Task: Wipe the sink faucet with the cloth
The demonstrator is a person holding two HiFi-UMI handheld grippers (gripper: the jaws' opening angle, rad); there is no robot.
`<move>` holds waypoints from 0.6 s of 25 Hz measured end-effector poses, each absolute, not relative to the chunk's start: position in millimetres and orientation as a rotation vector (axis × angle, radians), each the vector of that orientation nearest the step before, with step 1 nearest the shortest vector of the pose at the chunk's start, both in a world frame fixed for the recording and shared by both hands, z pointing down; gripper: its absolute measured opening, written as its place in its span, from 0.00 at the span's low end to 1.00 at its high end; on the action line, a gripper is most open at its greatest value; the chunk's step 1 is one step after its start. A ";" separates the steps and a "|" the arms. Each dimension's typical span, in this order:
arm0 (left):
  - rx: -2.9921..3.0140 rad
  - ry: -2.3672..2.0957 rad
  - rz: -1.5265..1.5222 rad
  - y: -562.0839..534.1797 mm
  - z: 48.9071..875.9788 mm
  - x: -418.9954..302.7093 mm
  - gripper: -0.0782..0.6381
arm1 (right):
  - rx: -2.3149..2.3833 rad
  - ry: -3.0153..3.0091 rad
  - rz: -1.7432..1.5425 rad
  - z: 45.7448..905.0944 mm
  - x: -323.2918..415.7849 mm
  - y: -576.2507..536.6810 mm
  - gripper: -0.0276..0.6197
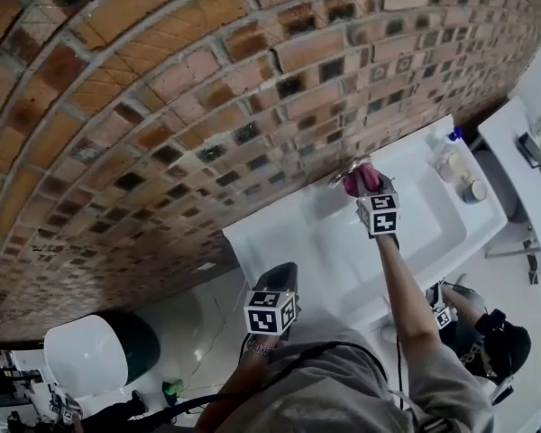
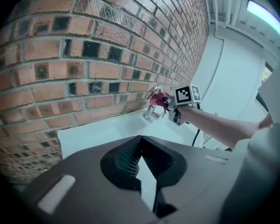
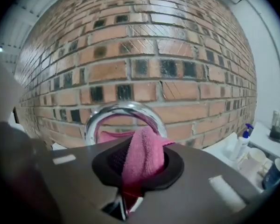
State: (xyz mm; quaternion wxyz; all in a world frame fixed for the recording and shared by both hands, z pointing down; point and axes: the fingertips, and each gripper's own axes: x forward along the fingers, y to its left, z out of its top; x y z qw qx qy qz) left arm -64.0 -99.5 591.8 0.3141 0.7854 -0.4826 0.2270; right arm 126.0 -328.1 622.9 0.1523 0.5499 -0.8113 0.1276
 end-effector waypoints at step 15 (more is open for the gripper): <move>1.996 -1.329 0.581 -95.7 601.0 -92.0 0.13 | 1.749 -1.714 0.247 673.9 294.3 -335.5 0.11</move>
